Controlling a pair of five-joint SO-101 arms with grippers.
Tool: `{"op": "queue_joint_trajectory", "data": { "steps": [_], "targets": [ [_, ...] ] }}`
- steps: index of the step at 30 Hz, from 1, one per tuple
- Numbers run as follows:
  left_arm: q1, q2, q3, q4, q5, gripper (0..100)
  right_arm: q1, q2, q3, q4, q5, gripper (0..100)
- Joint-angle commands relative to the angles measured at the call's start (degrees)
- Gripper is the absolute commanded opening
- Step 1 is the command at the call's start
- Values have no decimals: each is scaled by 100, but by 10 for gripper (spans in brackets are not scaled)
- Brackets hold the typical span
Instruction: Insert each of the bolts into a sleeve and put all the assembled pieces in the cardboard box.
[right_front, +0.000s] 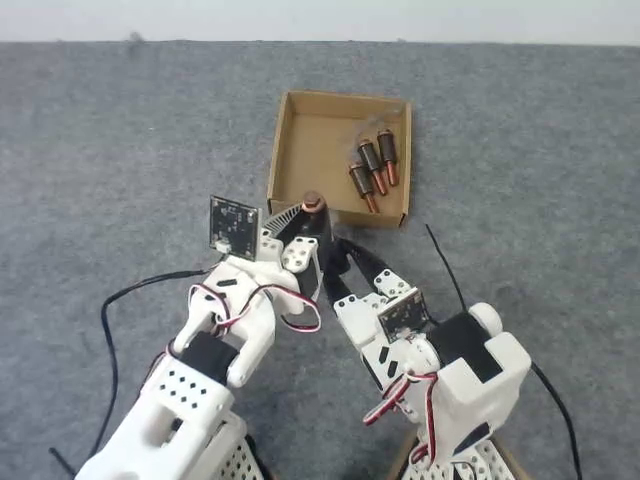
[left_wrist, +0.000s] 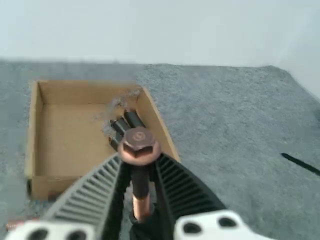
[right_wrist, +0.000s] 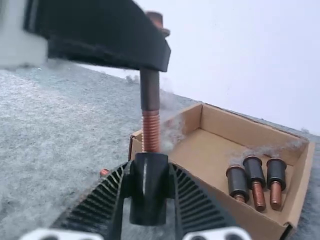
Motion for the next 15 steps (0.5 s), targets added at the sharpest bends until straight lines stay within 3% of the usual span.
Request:
{"op": "queue_joint_trajectory", "data": {
  "steps": [1, 15],
  "targets": [
    [35, -62, -453, 431, 193, 12, 136, -101, -132, -13, 132, 7],
    [53, -62, -778, 765, 211, 12, 154, -75, -343, 22, 149, 7]
  ]
}}
